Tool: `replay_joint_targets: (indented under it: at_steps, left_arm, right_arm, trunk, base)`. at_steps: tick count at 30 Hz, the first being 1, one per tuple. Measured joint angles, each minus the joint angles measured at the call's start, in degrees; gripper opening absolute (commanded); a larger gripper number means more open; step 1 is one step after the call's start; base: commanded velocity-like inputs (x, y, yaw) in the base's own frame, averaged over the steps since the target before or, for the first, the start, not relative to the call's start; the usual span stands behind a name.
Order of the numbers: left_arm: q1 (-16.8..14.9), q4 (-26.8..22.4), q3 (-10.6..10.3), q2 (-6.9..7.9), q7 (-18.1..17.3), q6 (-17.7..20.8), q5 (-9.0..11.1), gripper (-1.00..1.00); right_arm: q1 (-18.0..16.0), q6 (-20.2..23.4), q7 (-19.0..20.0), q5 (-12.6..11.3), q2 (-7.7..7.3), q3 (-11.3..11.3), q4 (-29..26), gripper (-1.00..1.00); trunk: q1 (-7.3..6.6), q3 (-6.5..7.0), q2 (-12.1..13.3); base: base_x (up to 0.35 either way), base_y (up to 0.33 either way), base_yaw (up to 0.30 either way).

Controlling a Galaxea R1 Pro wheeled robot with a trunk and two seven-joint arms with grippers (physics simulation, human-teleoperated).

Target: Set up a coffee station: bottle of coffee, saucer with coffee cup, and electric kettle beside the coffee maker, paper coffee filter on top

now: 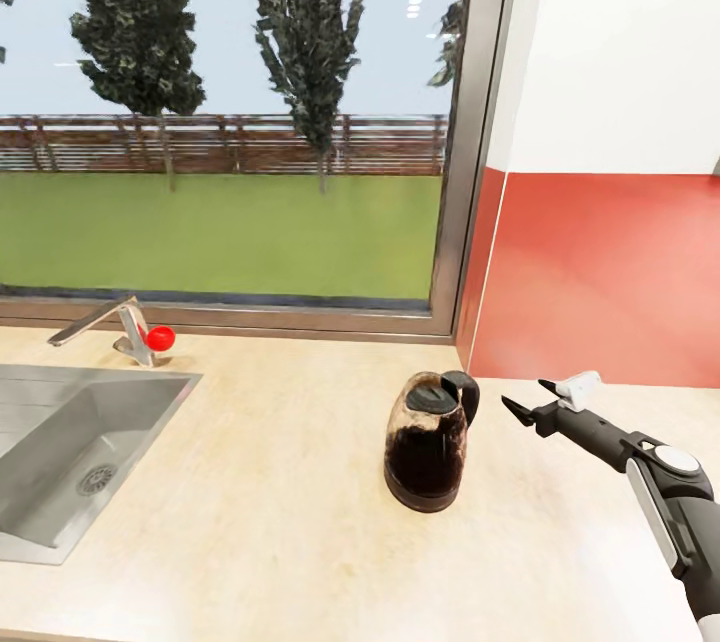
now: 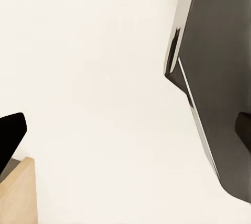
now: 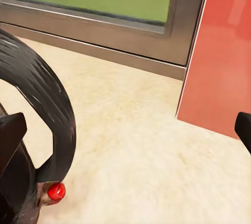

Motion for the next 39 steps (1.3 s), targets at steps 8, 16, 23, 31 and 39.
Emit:
replay_joint_targets:
  at_steps: [8,16,23,31,39]
  left_arm:
    - [0.0,0.0,0.0,0.0,0.0,-0.1,0.0,1.0]
    - [0.0,-0.1,0.0,0.0,0.0,-0.1,0.0,1.0]
    - [0.0,-0.1,0.0,0.0,0.0,0.0,0.0,1.0]
    - [0.0,-0.1,0.0,0.0,0.0,-0.1,0.0,1.0]
    - [-0.1,-0.1,0.0,0.0,0.0,0.0,0.0,1.0]
  right_arm:
    - [0.0,0.0,0.0,0.0,0.06,0.0,0.0,1.0]
    - [0.0,0.1,0.0,0.0,0.06,0.0,0.0,1.0]
    - [0.0,0.1,0.0,0.0,0.18,0.1,0.0,1.0]
    - [0.0,0.2,0.0,0.1,0.22,0.1,0.2,1.0]
    - [0.0,0.2,0.0,0.2,0.14,0.1,0.4,1.0]
  trunk:
    - [0.0,0.0,0.0]
    - [0.0,0.0,0.0]
    - [0.0,0.0,0.0]
    - [0.0,0.0,0.0]
    - [0.0,0.0,0.0]
  base:
    - [0.104,0.0,0.0]
    - [0.007,0.0,0.0]
    - [0.0,0.001,0.0]
    - [0.0,0.014,0.0]
    - [0.0,0.0,0.0]
